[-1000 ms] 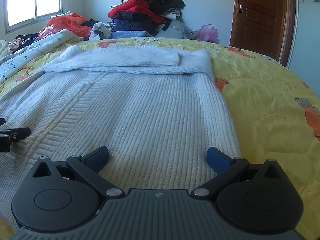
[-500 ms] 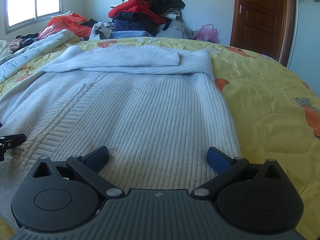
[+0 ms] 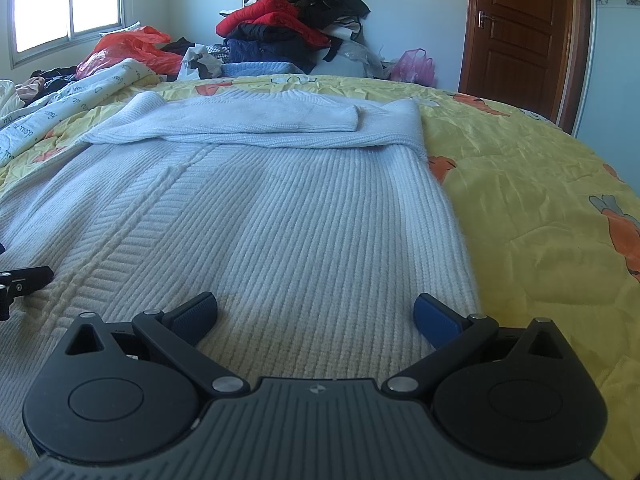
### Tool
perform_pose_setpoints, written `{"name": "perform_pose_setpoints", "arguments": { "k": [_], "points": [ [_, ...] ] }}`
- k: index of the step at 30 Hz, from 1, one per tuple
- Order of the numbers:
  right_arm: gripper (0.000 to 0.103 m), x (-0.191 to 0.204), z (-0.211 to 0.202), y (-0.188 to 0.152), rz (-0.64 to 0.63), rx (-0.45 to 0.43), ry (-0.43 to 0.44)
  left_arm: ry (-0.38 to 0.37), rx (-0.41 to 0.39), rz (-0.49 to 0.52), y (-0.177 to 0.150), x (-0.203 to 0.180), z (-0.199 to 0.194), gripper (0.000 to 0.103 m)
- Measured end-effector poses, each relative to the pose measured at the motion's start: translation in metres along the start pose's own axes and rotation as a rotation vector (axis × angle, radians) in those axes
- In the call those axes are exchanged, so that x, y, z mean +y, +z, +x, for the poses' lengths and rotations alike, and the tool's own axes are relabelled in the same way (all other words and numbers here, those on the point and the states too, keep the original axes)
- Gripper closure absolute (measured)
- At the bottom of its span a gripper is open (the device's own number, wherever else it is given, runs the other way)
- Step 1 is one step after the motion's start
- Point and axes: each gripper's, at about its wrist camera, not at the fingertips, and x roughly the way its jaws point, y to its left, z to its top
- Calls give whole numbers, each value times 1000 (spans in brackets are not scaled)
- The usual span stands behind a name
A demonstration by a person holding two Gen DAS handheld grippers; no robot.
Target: Fold small clothes
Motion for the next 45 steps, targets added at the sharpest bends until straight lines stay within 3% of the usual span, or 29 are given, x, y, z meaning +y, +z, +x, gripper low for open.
{"name": "perform_pose_setpoints", "arguments": {
  "k": [31, 45],
  "points": [
    [2, -1, -18, -13, -7, 2, 8, 0, 1, 0, 0, 0, 0, 0],
    [2, -1, -36, -25, -22, 7, 15, -1, 49, 5, -7, -2, -21, 0]
  ]
}}
